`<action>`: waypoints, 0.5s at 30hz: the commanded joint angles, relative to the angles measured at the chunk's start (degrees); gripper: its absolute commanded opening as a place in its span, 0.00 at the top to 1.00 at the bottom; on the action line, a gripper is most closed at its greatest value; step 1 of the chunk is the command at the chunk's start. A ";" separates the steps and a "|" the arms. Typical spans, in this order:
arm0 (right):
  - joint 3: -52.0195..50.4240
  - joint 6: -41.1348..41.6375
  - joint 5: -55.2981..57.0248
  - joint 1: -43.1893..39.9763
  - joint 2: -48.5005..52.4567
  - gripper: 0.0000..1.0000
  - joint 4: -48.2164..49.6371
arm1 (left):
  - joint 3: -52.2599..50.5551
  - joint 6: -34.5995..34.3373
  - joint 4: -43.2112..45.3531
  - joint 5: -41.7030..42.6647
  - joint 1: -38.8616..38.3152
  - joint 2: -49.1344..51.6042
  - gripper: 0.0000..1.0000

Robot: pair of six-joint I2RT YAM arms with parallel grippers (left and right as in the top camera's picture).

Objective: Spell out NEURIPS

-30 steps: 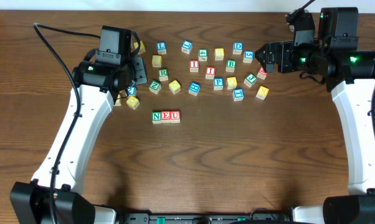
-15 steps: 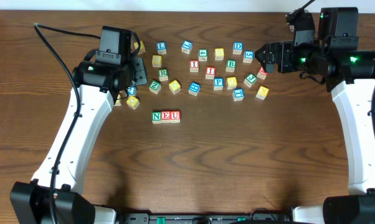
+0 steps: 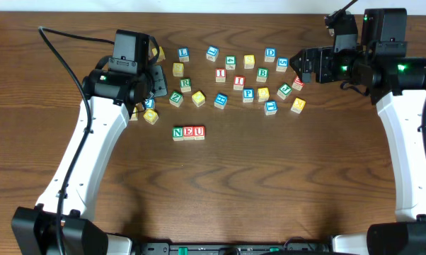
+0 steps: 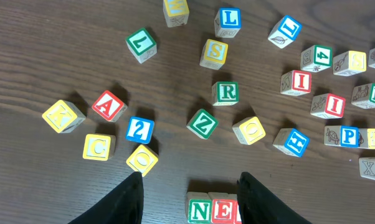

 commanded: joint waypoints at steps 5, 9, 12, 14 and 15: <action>-0.17 -0.68 -0.46 -0.24 0.17 0.01 -0.04 | 0.98 0.98 -0.17 0.31 0.20 0.44 0.53; -0.17 -0.68 -0.46 -0.24 0.17 0.01 -0.04 | 0.98 0.98 -0.59 0.31 0.20 0.44 0.53; -0.17 -0.66 -0.46 -0.24 0.17 0.01 -0.04 | 0.98 1.01 -0.92 0.28 0.20 0.44 0.52; -0.17 -0.66 -0.46 -0.24 0.17 0.01 -0.04 | 0.98 0.98 -0.92 0.28 0.20 0.44 0.53; -0.17 -0.68 -0.46 -0.24 0.17 0.01 -0.04 | 0.98 1.01 -0.92 0.28 0.20 0.44 0.52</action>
